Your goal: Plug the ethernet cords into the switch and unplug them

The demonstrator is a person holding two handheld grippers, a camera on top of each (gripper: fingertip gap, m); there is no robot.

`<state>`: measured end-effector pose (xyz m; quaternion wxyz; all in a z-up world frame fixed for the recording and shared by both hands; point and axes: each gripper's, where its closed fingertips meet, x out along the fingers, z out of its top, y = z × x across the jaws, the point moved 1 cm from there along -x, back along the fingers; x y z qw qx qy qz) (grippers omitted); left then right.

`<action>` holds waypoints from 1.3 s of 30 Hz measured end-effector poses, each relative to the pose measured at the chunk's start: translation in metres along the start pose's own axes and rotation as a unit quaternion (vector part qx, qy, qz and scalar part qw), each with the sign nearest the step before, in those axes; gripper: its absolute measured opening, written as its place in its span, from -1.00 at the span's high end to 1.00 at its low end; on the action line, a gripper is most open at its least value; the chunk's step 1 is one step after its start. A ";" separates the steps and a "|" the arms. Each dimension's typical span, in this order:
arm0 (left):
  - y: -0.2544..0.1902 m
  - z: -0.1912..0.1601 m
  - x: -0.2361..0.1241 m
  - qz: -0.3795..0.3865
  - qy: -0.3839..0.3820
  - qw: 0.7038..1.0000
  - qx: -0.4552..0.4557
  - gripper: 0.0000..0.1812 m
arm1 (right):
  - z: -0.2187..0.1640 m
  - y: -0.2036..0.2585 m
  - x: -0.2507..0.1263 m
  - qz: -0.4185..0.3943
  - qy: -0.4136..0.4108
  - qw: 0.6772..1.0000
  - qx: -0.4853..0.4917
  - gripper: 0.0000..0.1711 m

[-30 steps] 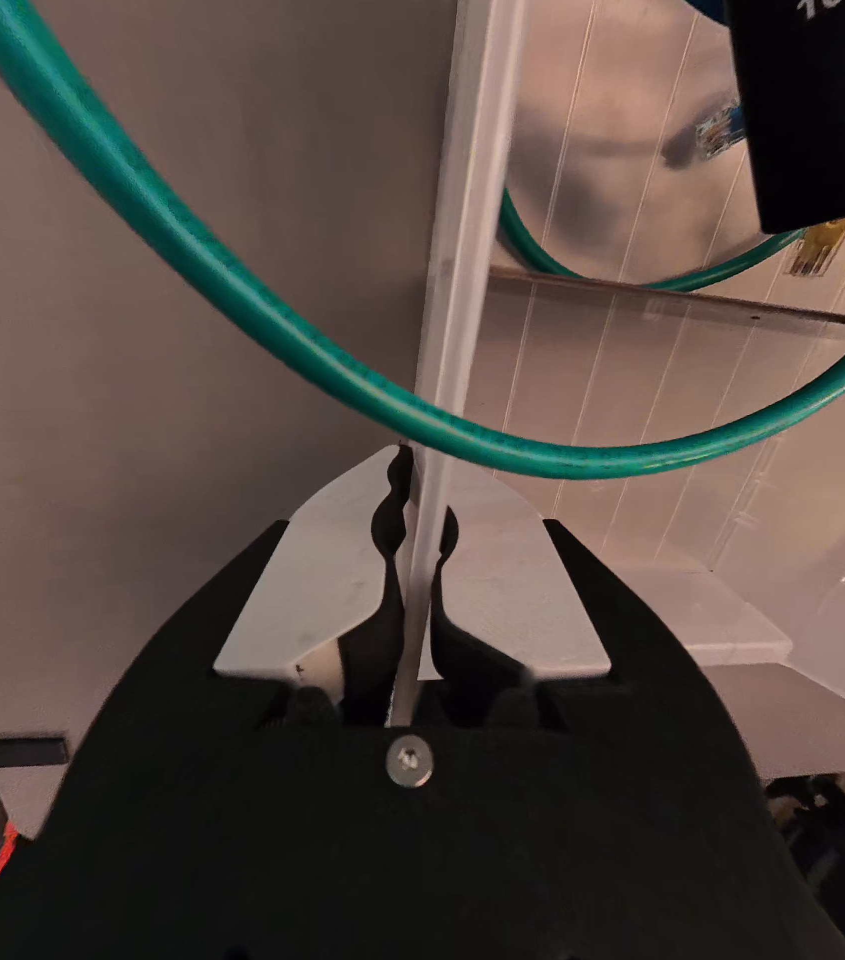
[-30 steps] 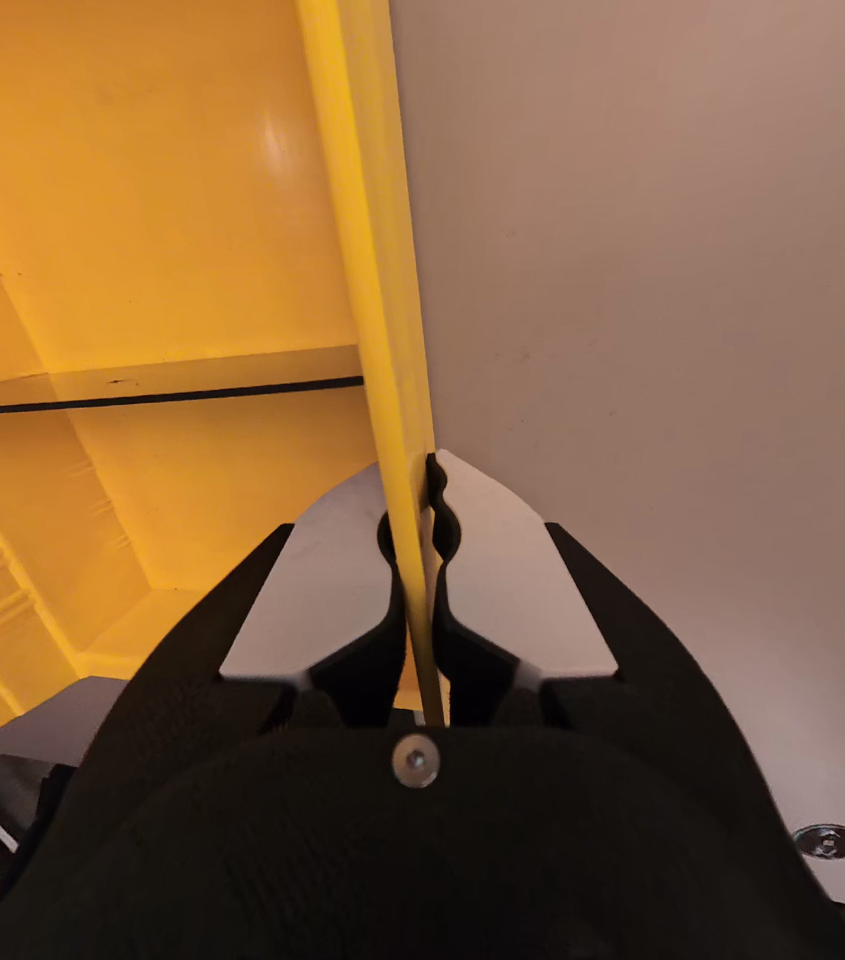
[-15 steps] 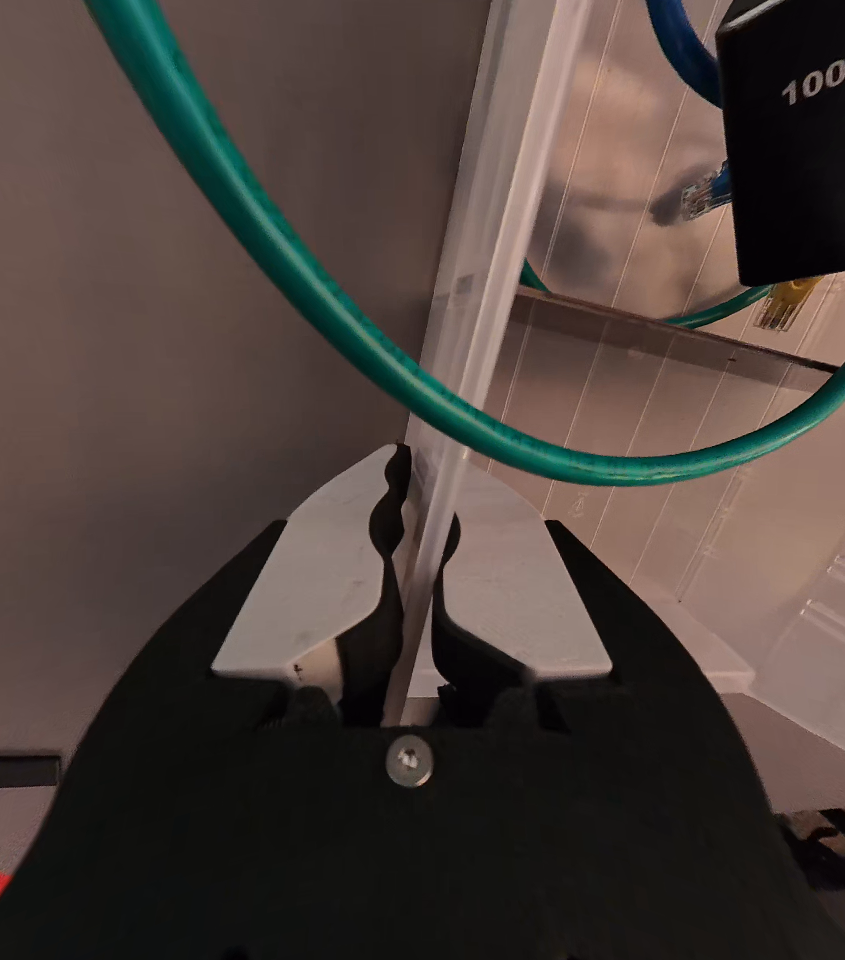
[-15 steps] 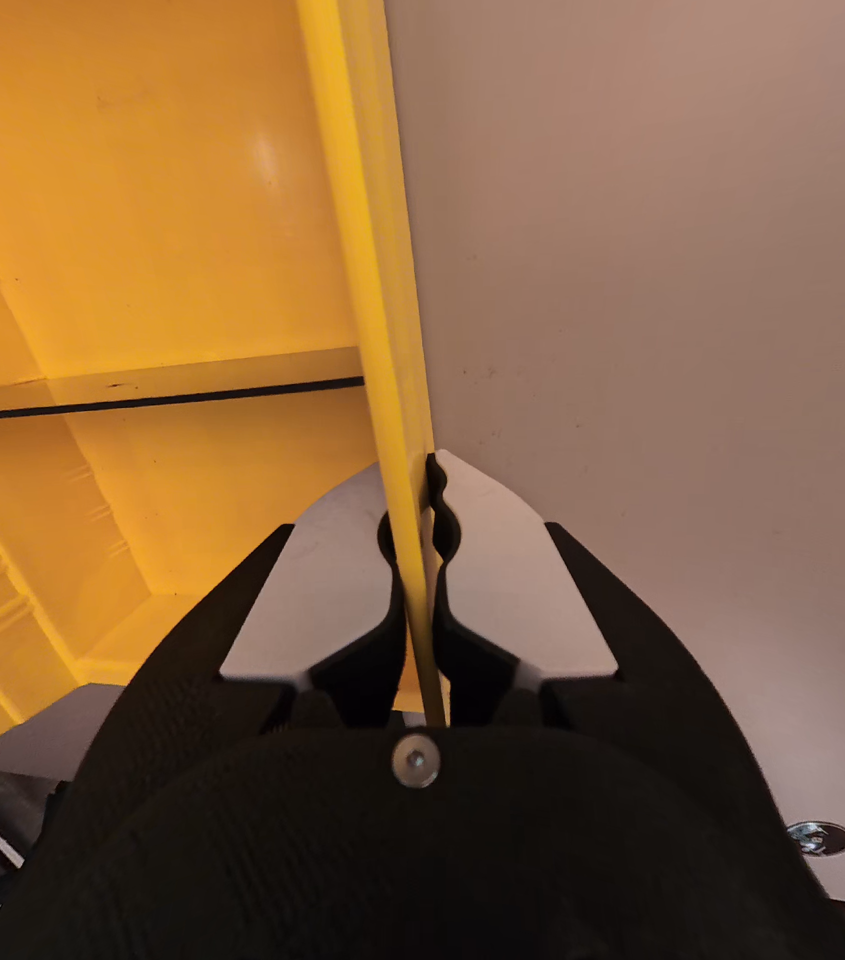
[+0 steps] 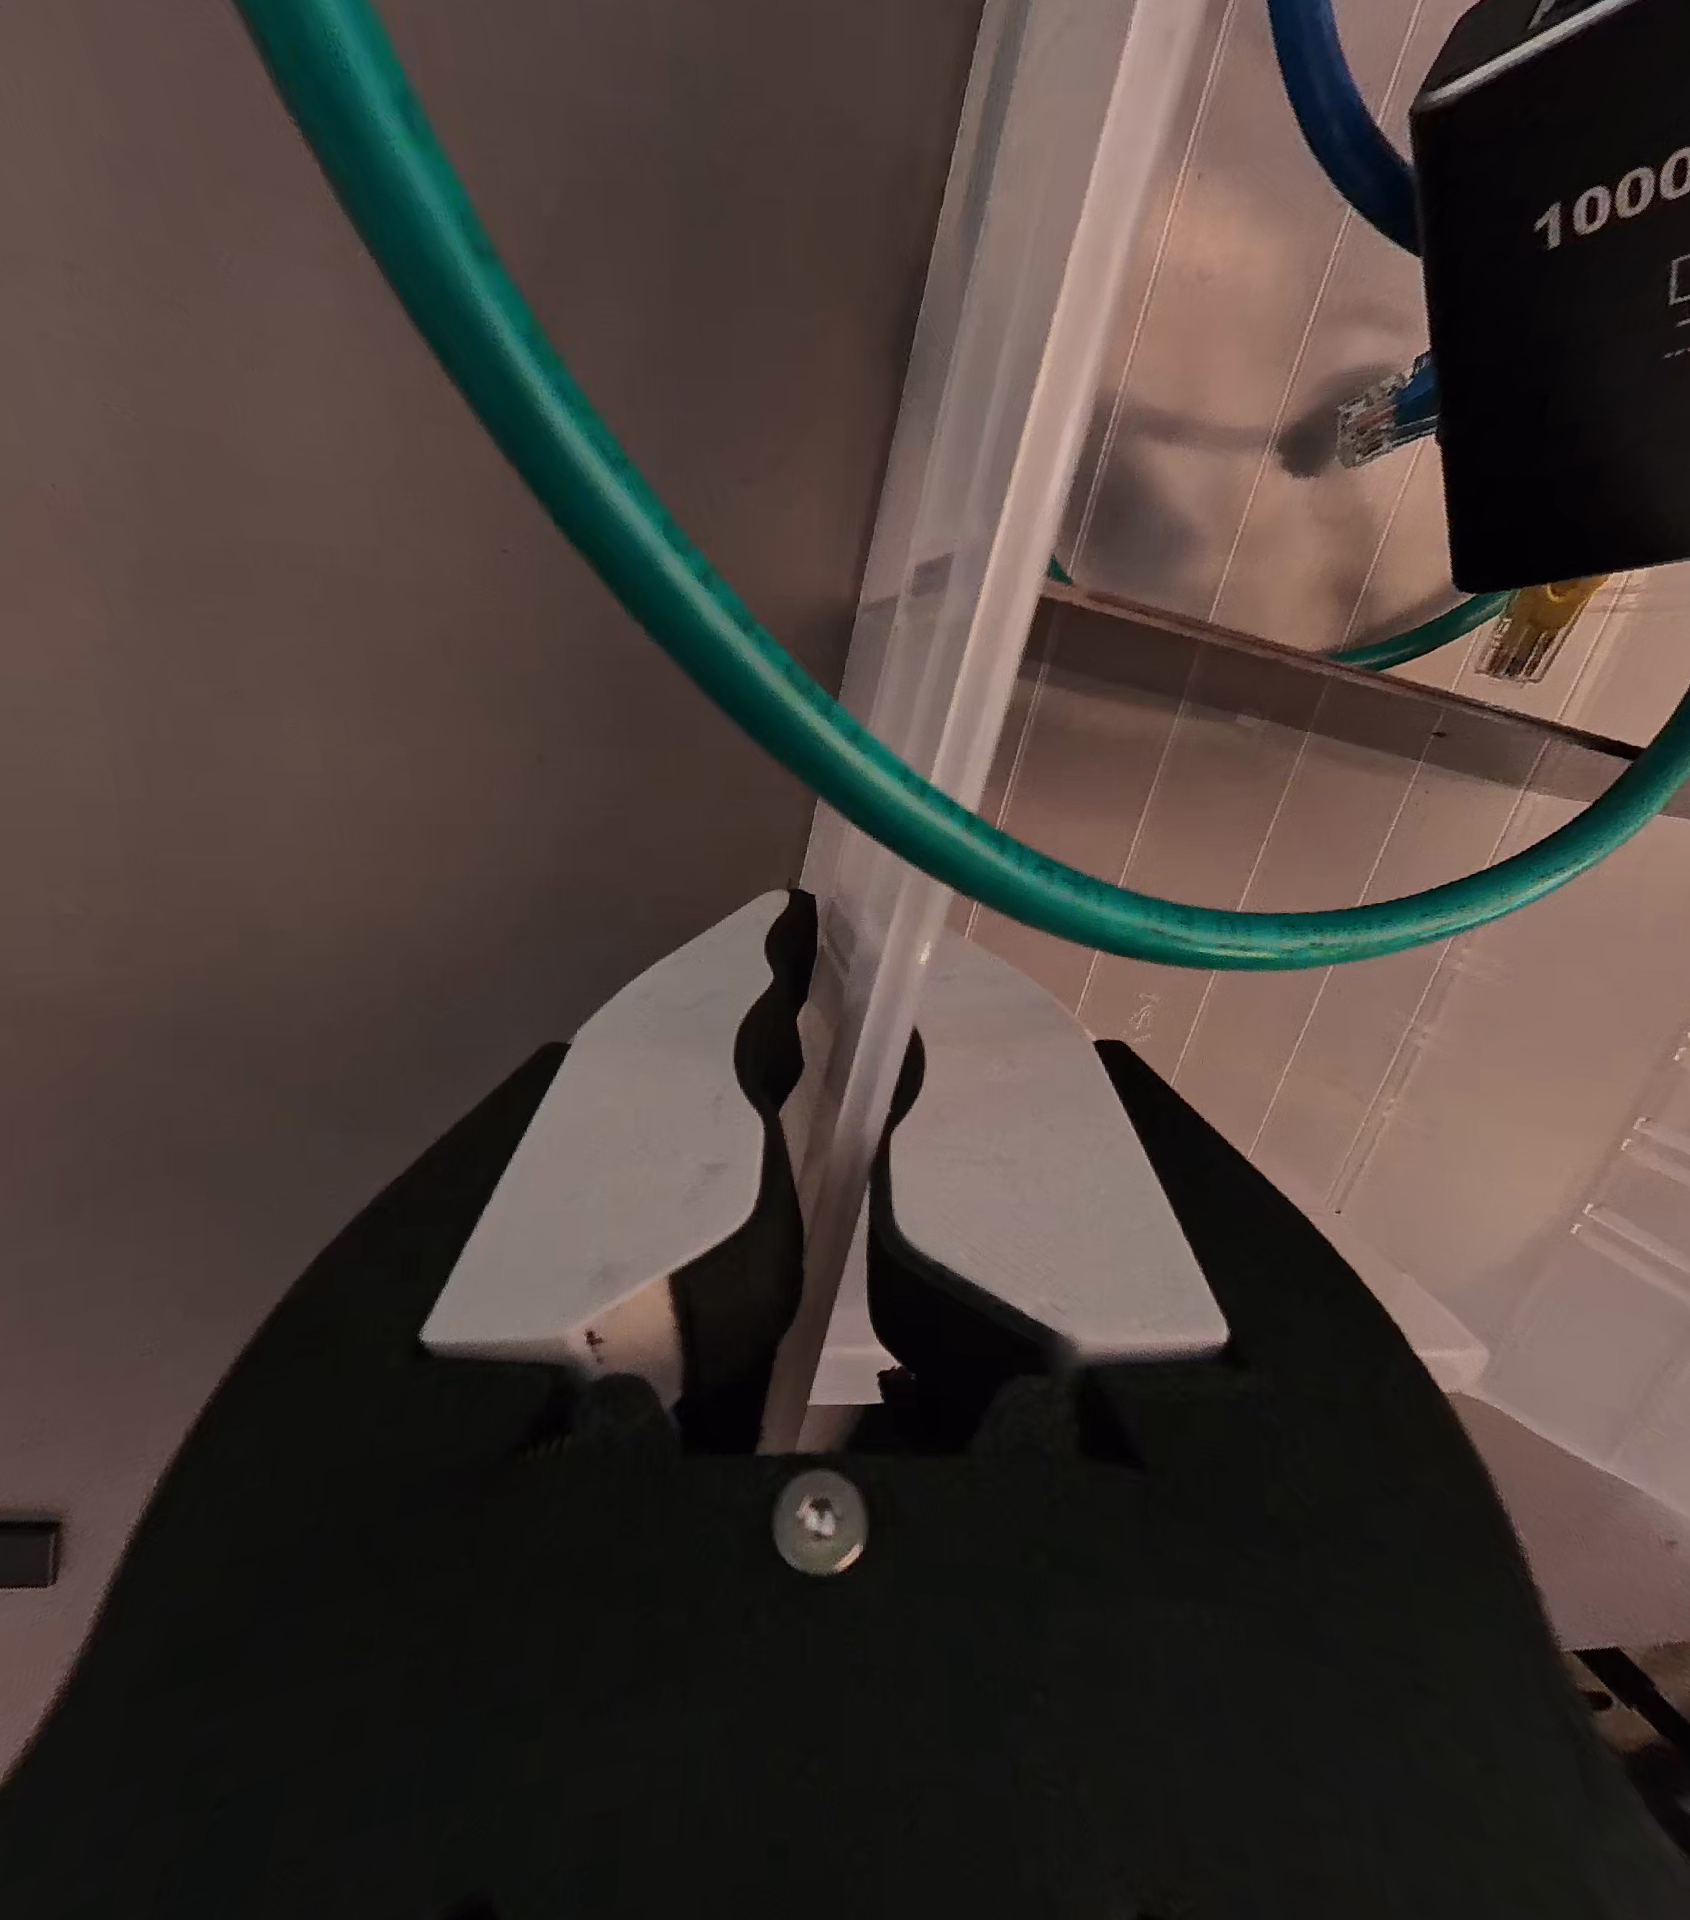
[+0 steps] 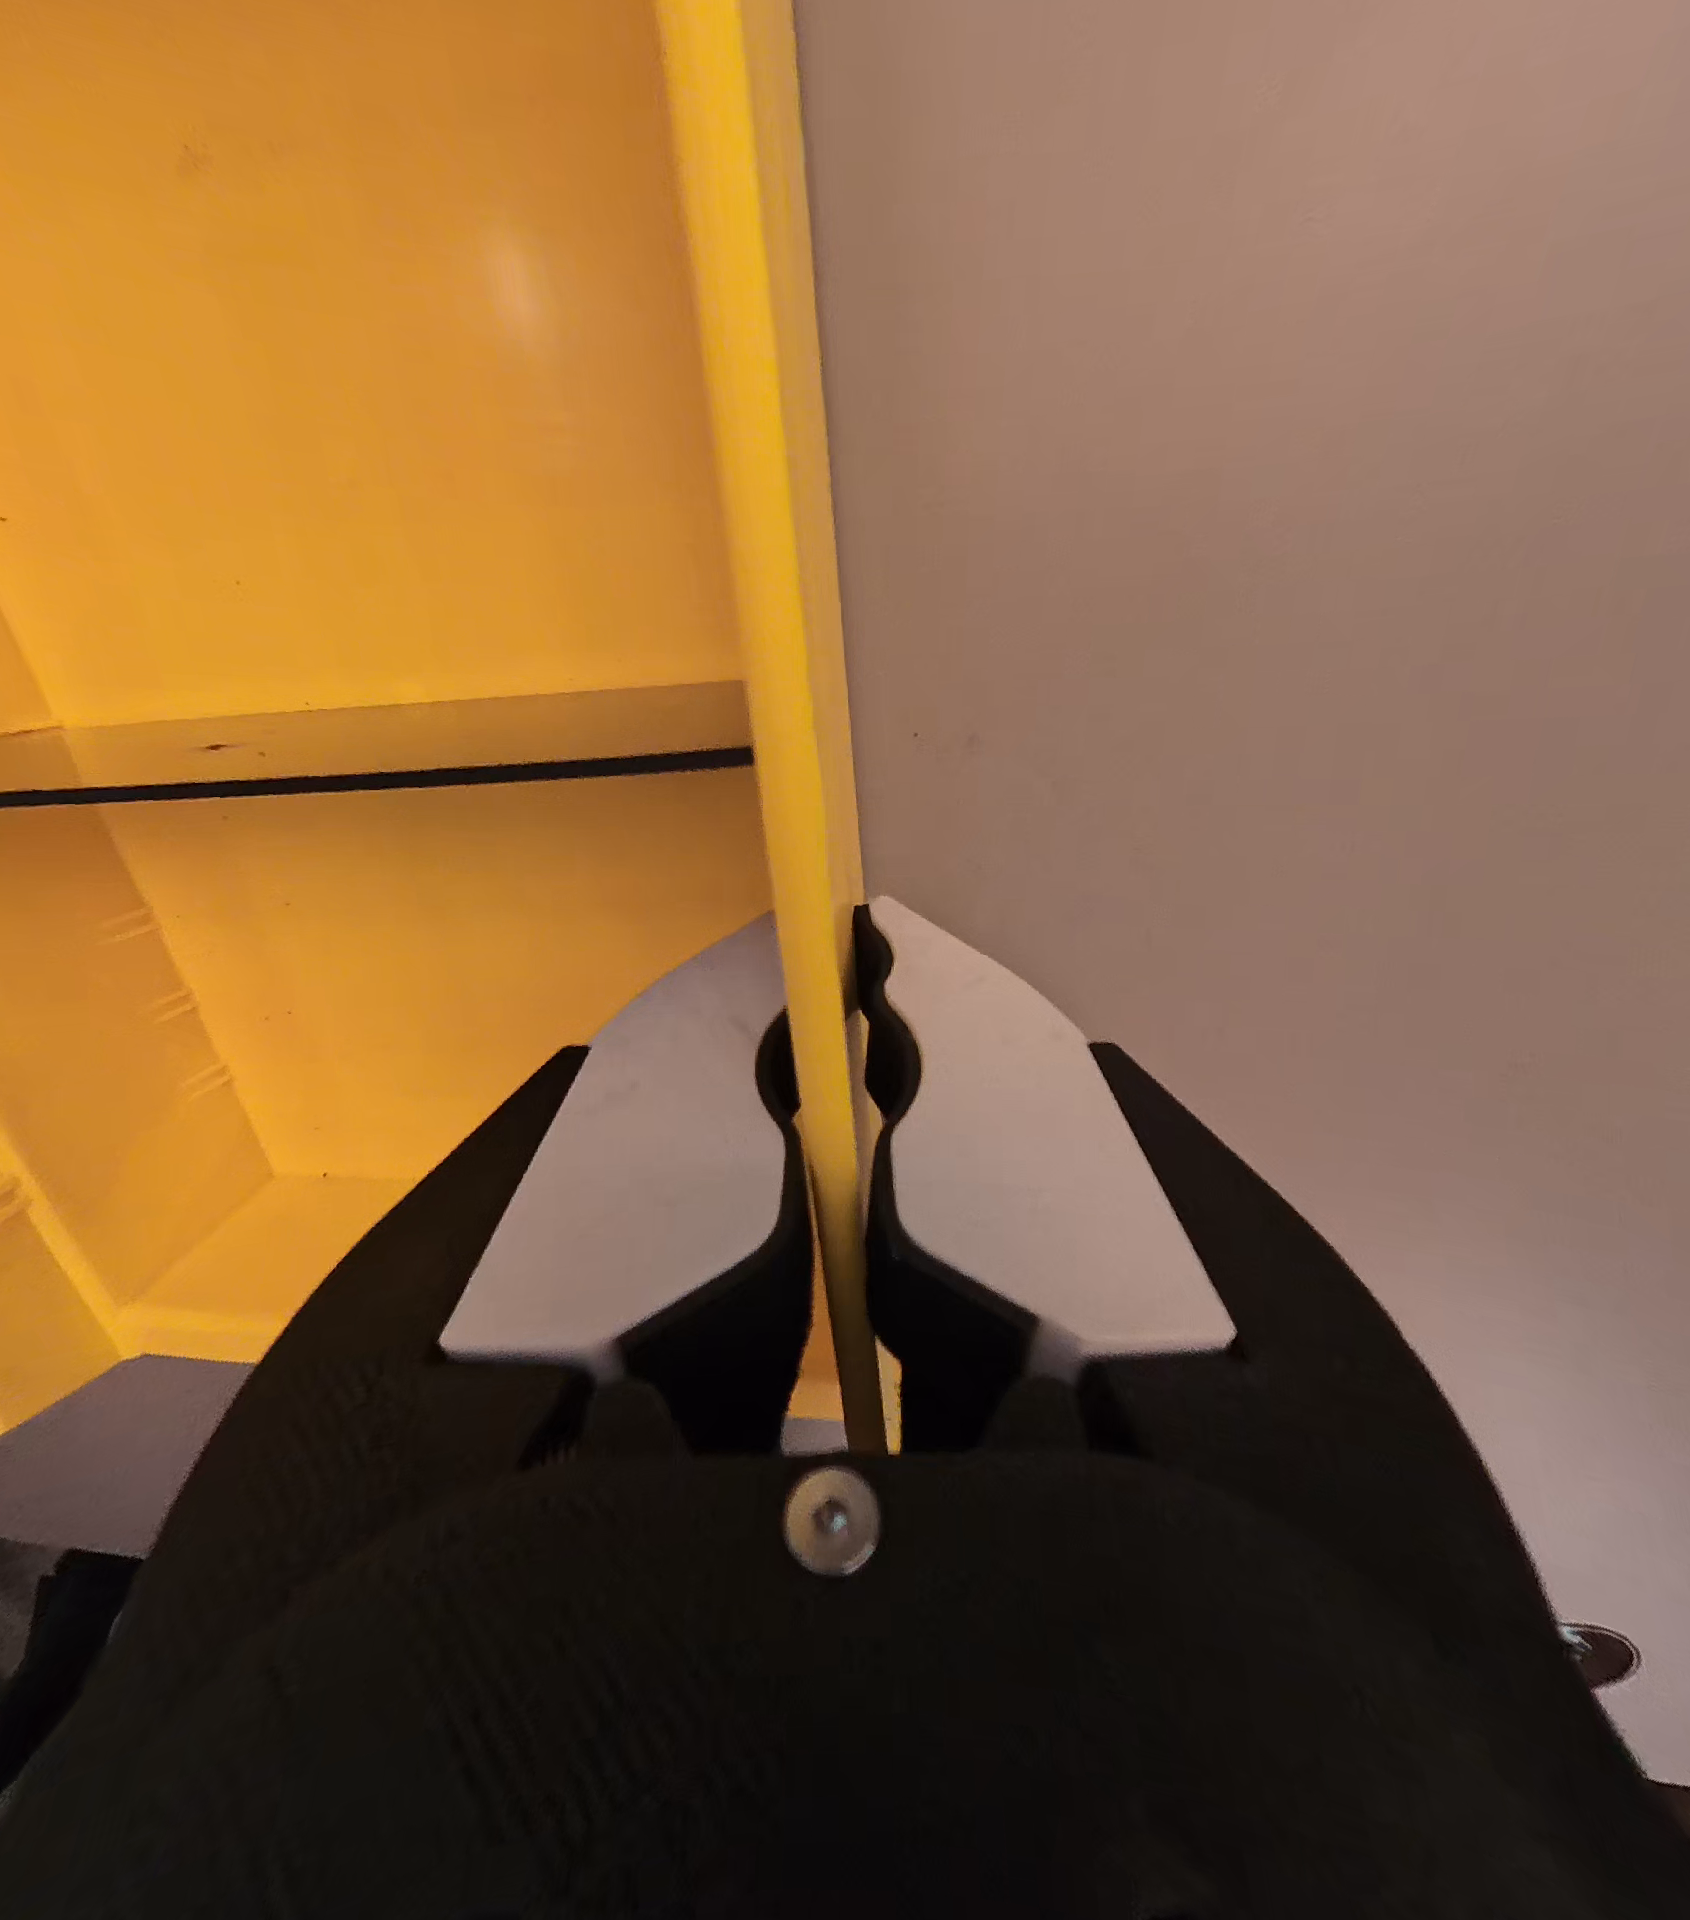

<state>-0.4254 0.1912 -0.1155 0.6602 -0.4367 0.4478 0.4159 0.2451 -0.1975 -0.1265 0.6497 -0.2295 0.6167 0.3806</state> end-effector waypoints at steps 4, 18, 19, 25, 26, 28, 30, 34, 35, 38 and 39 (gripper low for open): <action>0.000 0.002 -0.002 -0.004 -0.011 1.000 0.005 0.88 | -0.001 -0.001 0.000 0.001 -0.002 1.000 0.001 0.93; -0.073 0.055 -0.116 -0.181 -0.278 0.899 0.287 0.08 | 0.033 0.032 -0.100 -0.019 -0.248 0.961 -0.120 0.57; -0.086 0.059 -0.112 -0.178 -0.276 0.889 0.318 0.04 | 0.037 0.046 -0.115 -0.006 -0.295 0.945 -0.139 0.56; -0.135 0.087 -0.054 -0.101 -0.220 0.863 0.442 -0.19 | 0.036 0.118 -0.161 0.047 -0.442 0.871 -0.210 0.47; -0.137 0.093 -0.046 -0.085 -0.217 0.860 0.455 -0.17 | 0.035 0.126 -0.166 0.056 -0.454 0.863 -0.214 0.48; -0.141 0.100 -0.034 -0.068 -0.206 0.854 0.472 -0.15 | 0.034 0.142 -0.172 0.079 -0.466 0.852 -0.223 0.48; -0.139 0.106 -0.022 -0.025 -0.195 0.849 0.490 -0.12 | 0.035 0.155 -0.177 0.099 -0.471 0.845 -0.232 0.48; -0.131 0.108 0.003 0.008 -0.156 0.855 0.494 -0.03 | 0.040 0.181 -0.194 0.128 -0.493 0.822 -0.253 0.49; -0.133 0.109 0.004 -0.001 -0.162 0.857 0.490 0.01 | 0.041 0.188 -0.199 0.137 -0.499 0.816 -0.259 0.50; -0.136 0.112 -0.002 -0.008 -0.178 0.859 0.479 0.01 | 0.045 0.215 -0.217 0.168 -0.519 0.789 -0.281 0.53; -0.138 0.114 -0.008 -0.016 -0.189 0.862 0.470 0.01 | 0.046 0.224 -0.222 0.176 -0.526 0.780 -0.289 0.53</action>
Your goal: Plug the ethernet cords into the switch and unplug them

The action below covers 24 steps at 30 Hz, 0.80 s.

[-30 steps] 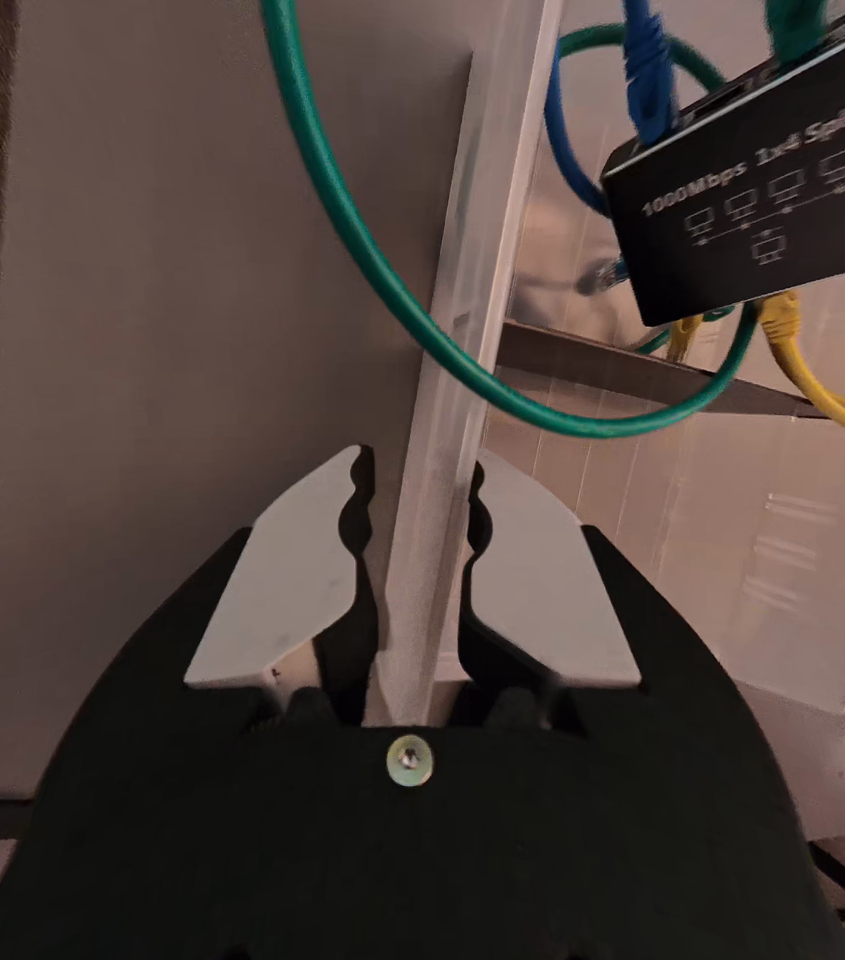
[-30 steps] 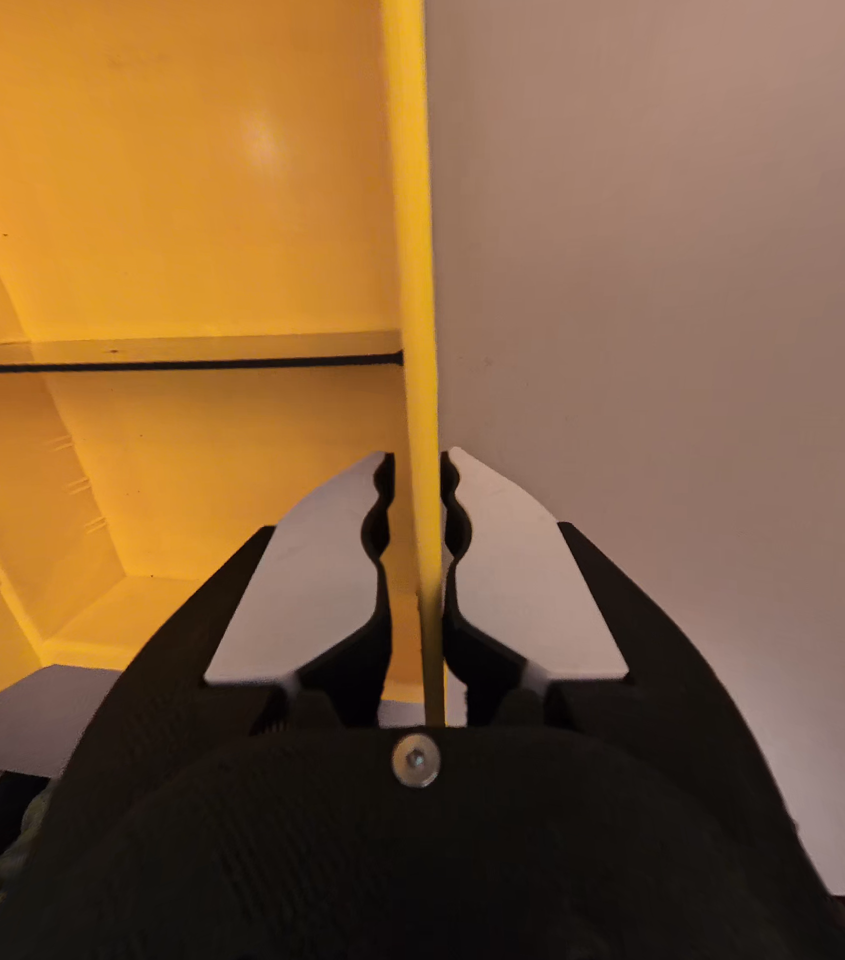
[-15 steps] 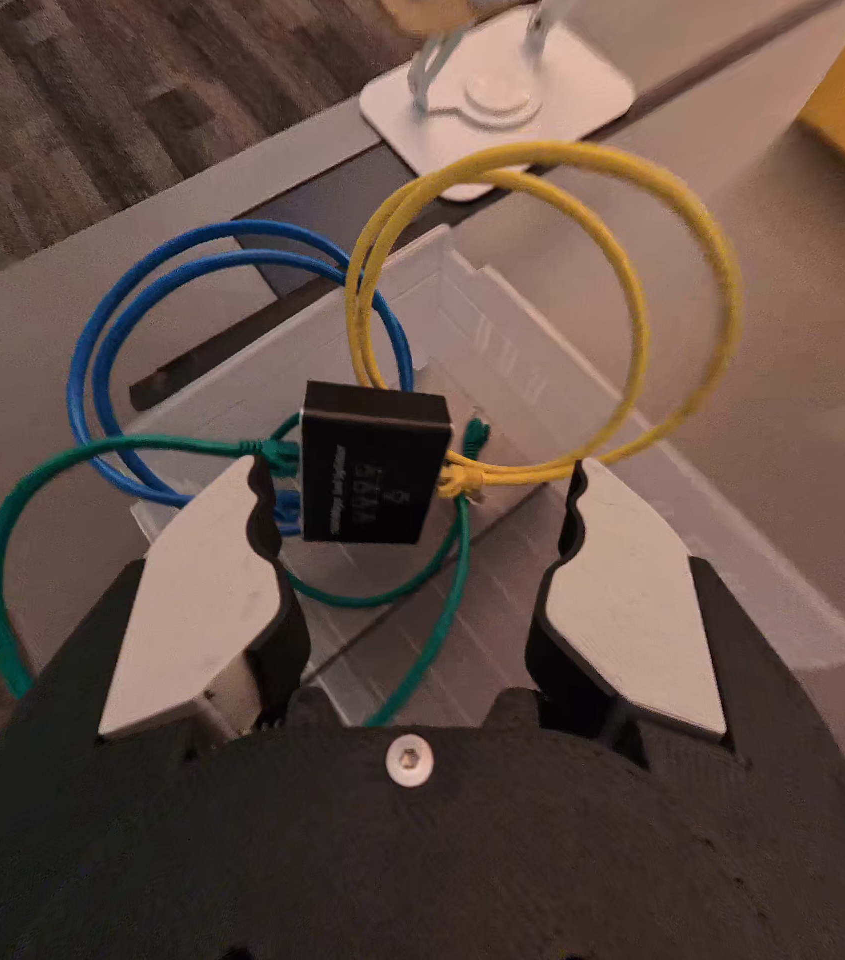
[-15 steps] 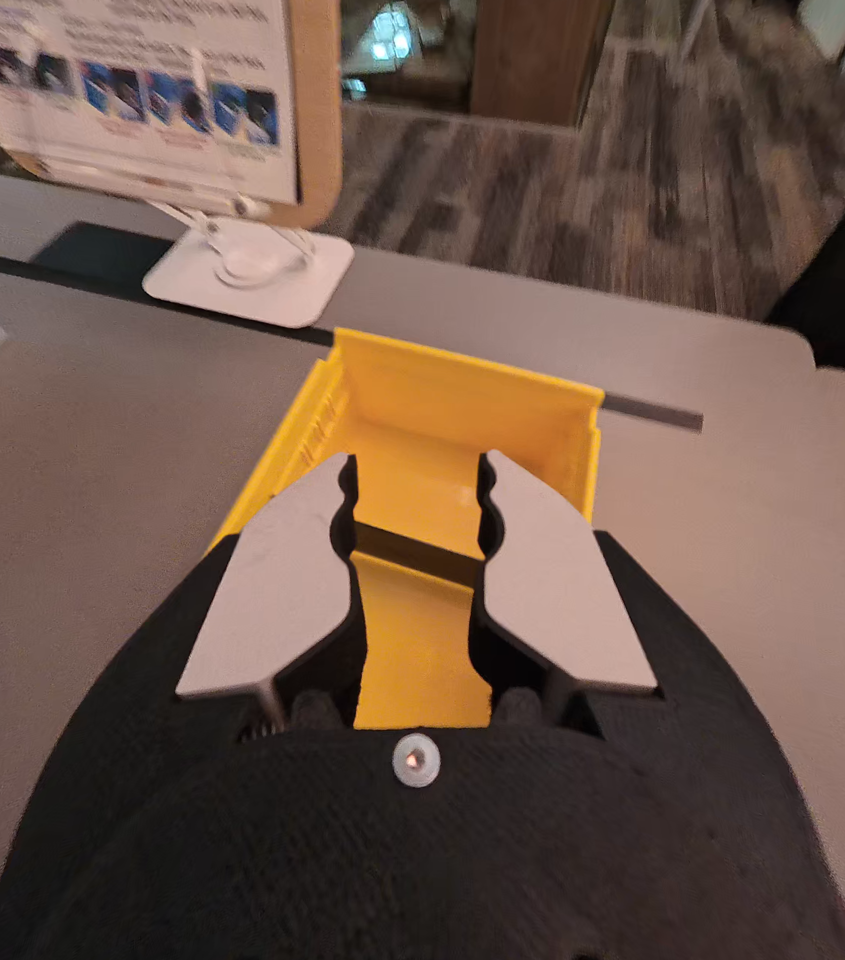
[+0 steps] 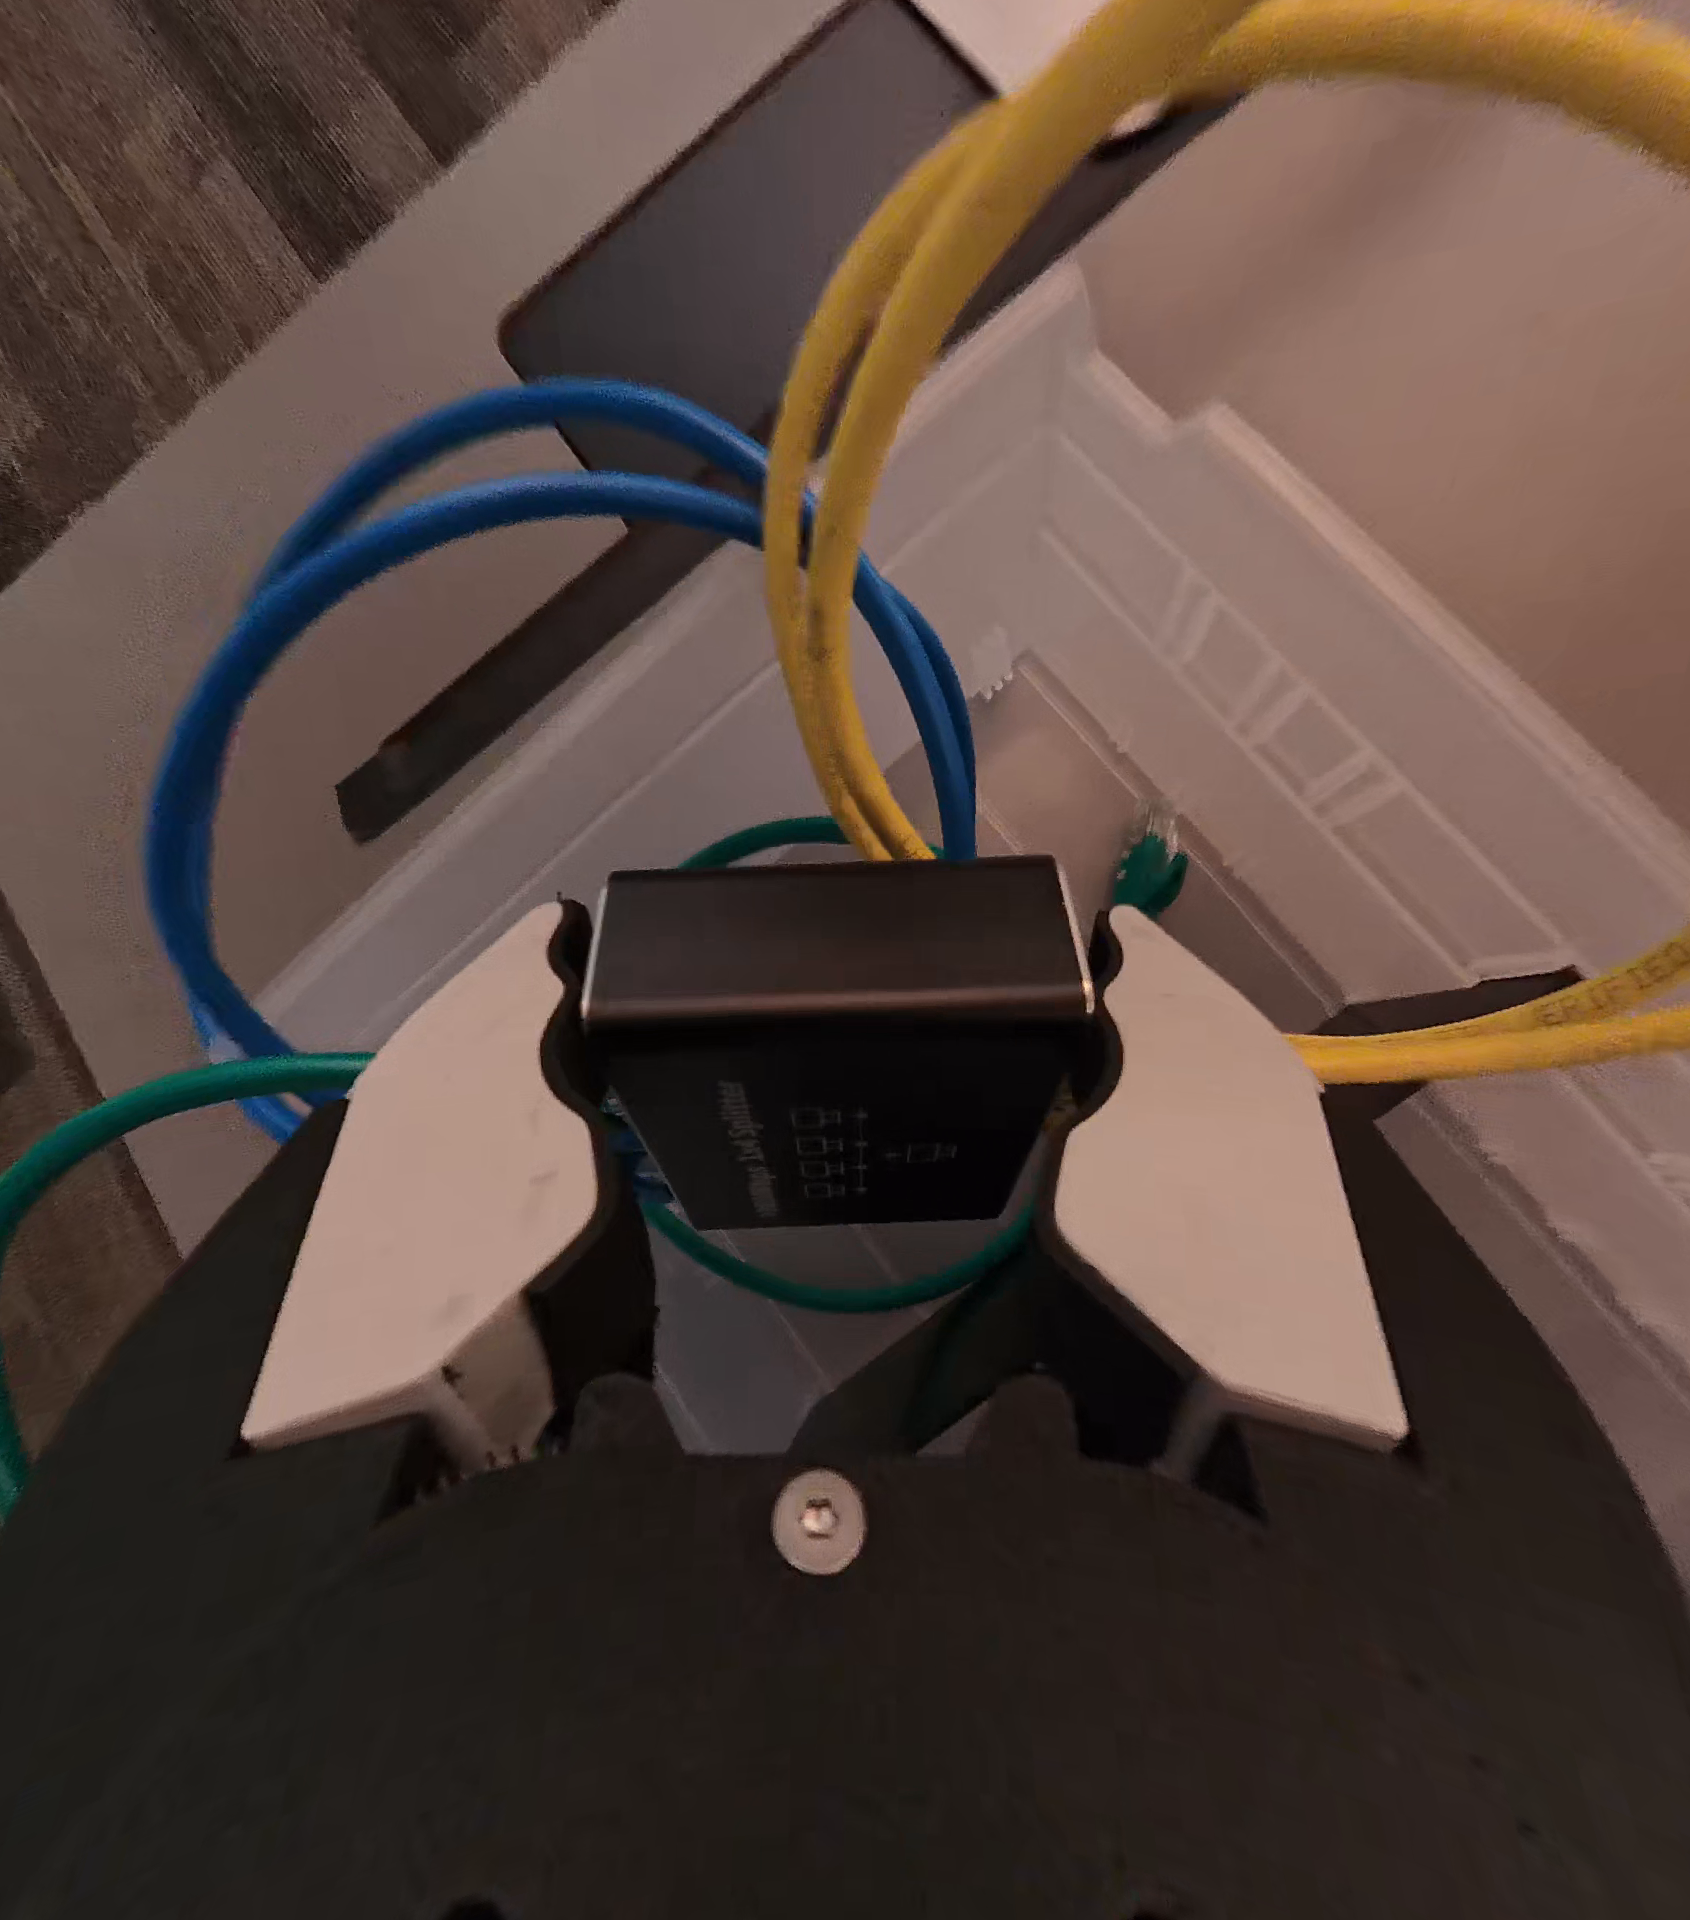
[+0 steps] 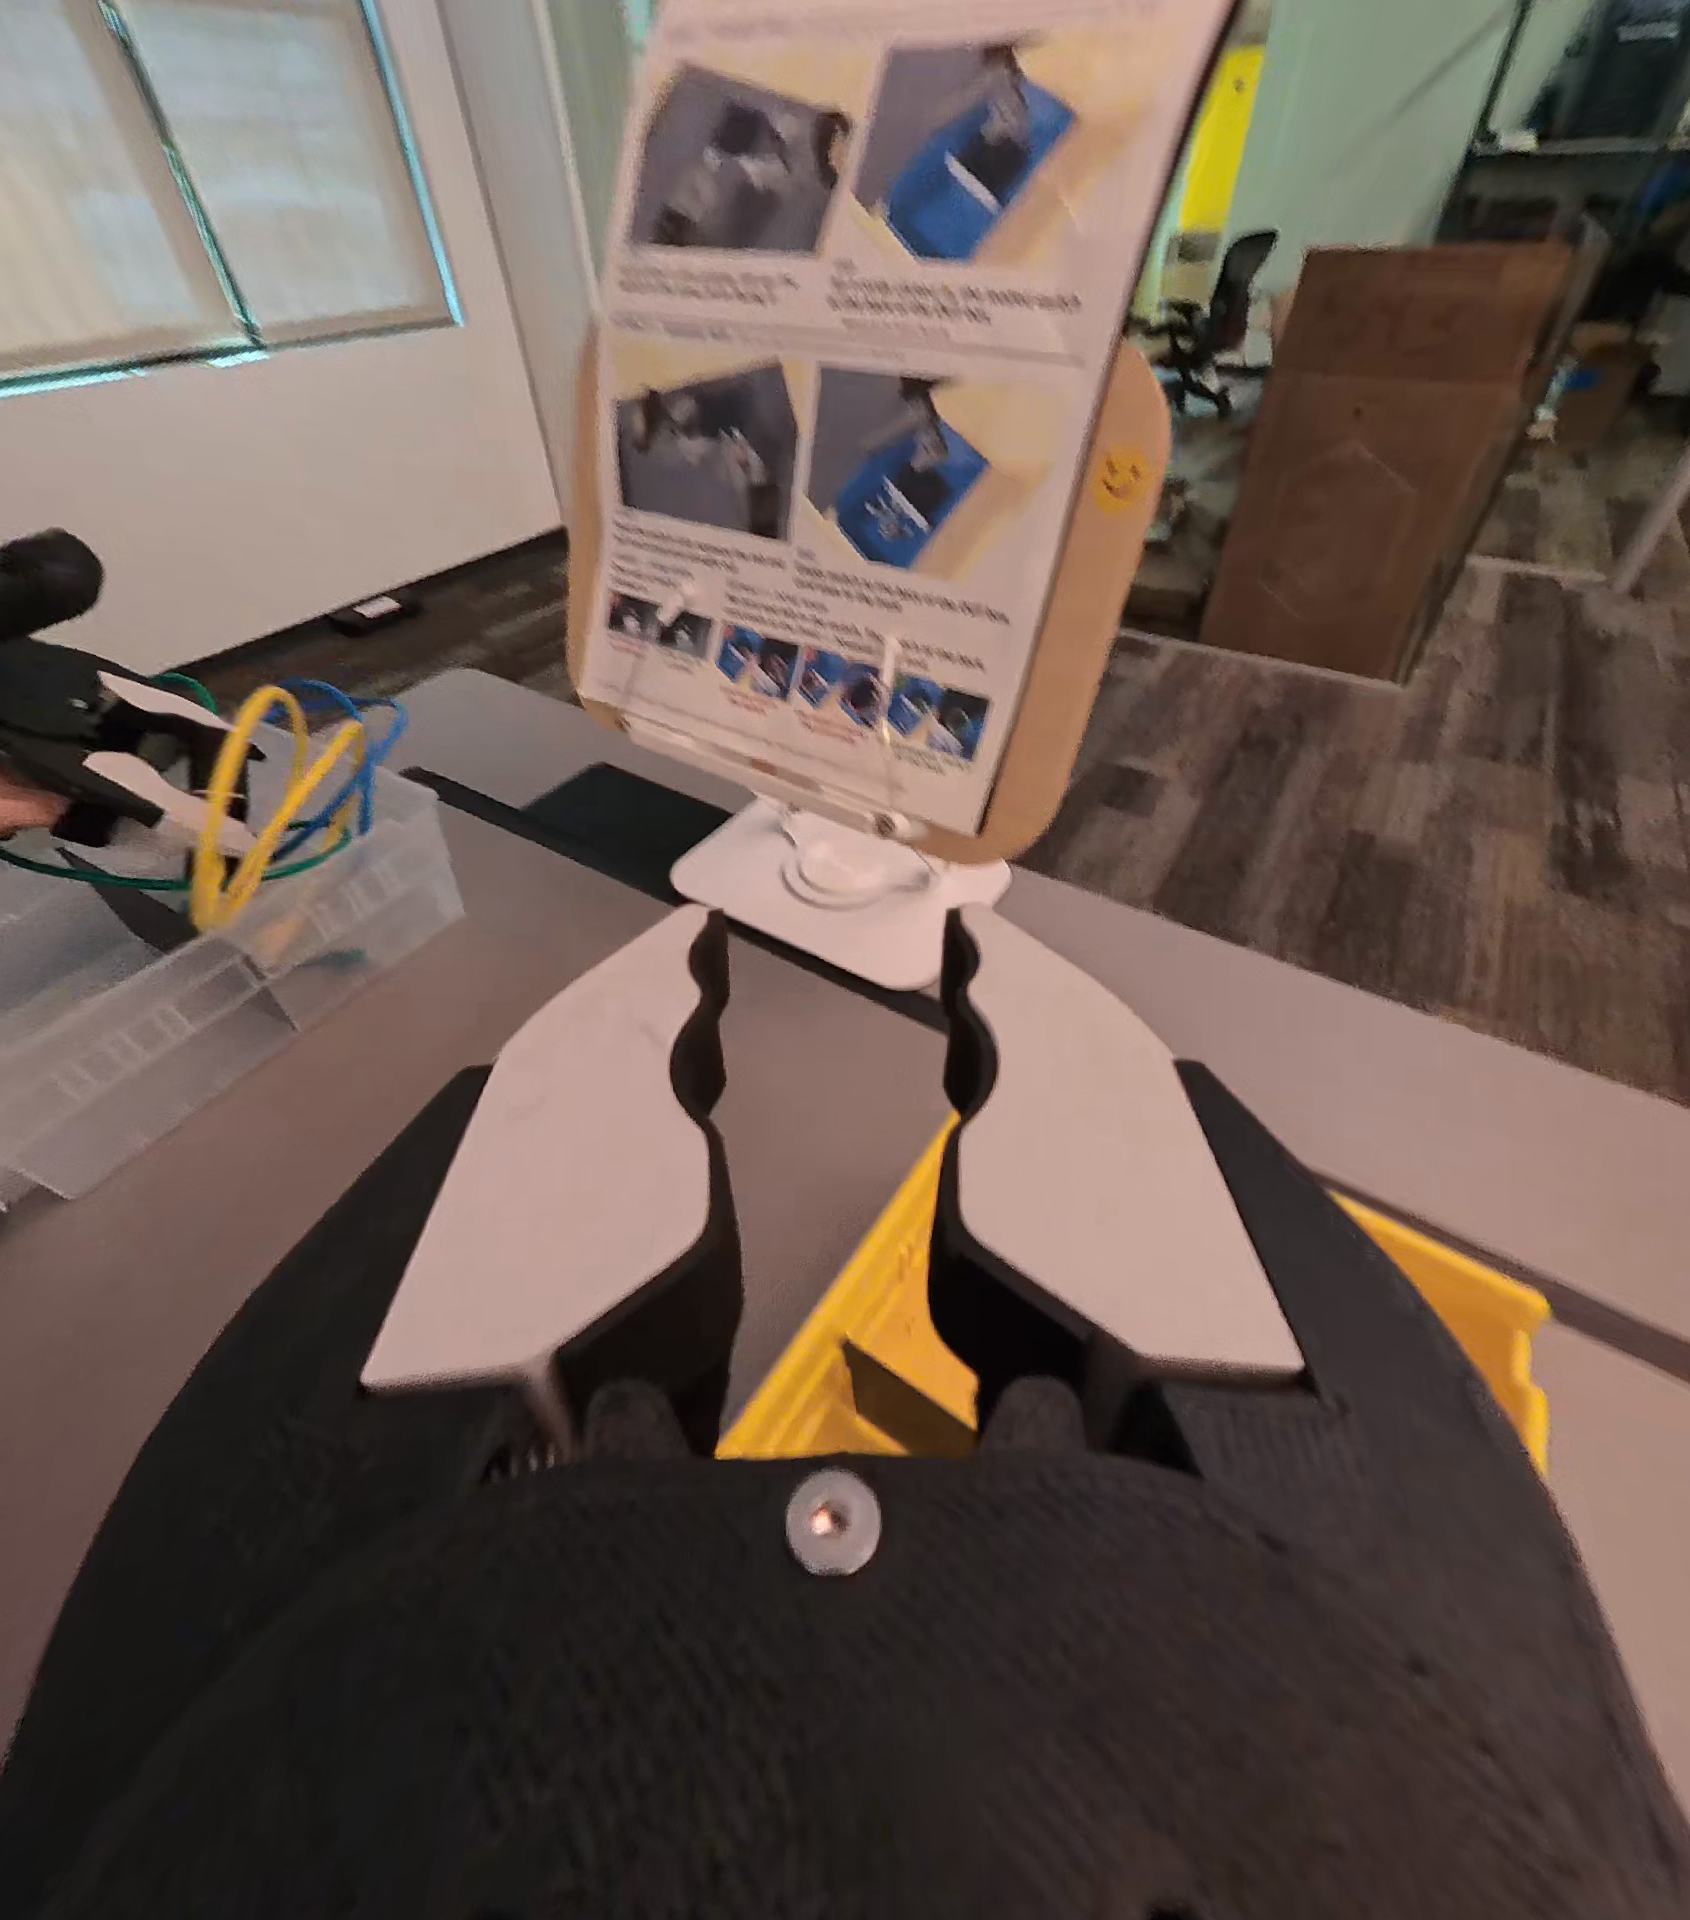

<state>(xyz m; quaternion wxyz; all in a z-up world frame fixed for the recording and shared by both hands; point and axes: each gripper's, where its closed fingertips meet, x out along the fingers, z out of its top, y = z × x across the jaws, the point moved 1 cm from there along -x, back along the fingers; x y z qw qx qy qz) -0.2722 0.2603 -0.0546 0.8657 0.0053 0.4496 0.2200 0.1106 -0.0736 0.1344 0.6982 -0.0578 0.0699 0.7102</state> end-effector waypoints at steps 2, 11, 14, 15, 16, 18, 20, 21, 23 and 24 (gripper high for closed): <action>0.003 0.012 -0.016 -0.011 -0.031 0.999 -0.027 0.02 | 0.010 0.014 0.007 0.020 -0.021 0.999 -0.016 0.53; -0.002 0.098 -0.130 0.014 -0.111 0.993 -0.021 0.02 | -0.008 0.051 0.035 0.078 -0.032 0.993 -0.085 0.63; -0.017 0.140 -0.170 0.028 -0.130 0.991 -0.001 0.02 | -0.011 0.062 0.039 0.104 -0.029 0.991 -0.075 0.63; -0.023 0.155 -0.183 0.032 -0.134 0.990 0.008 0.02 | -0.011 0.069 0.039 0.118 -0.031 0.990 -0.072 0.63; -0.030 0.170 -0.195 0.035 -0.140 0.989 0.018 0.02 | -0.010 0.077 0.038 0.132 -0.034 0.988 -0.073 0.63; -0.045 0.201 -0.218 0.036 -0.148 0.988 0.033 0.02 | -0.008 0.088 0.036 0.142 -0.038 0.986 -0.083 0.63; -0.063 0.229 -0.238 0.031 -0.149 0.987 0.043 0.02 | -0.006 0.097 0.033 0.148 -0.039 0.983 -0.098 0.62; -0.073 0.242 -0.245 0.026 -0.150 0.987 0.045 0.02 | -0.004 0.100 0.030 0.150 -0.043 0.982 -0.103 0.62; -0.096 0.261 -0.252 0.004 -0.145 0.989 0.041 0.02 | 0.005 0.110 0.021 0.160 -0.069 0.978 -0.114 0.61; -0.108 0.269 -0.252 -0.009 -0.145 0.989 0.034 0.02 | 0.013 0.117 0.013 0.168 -0.095 0.973 -0.124 0.60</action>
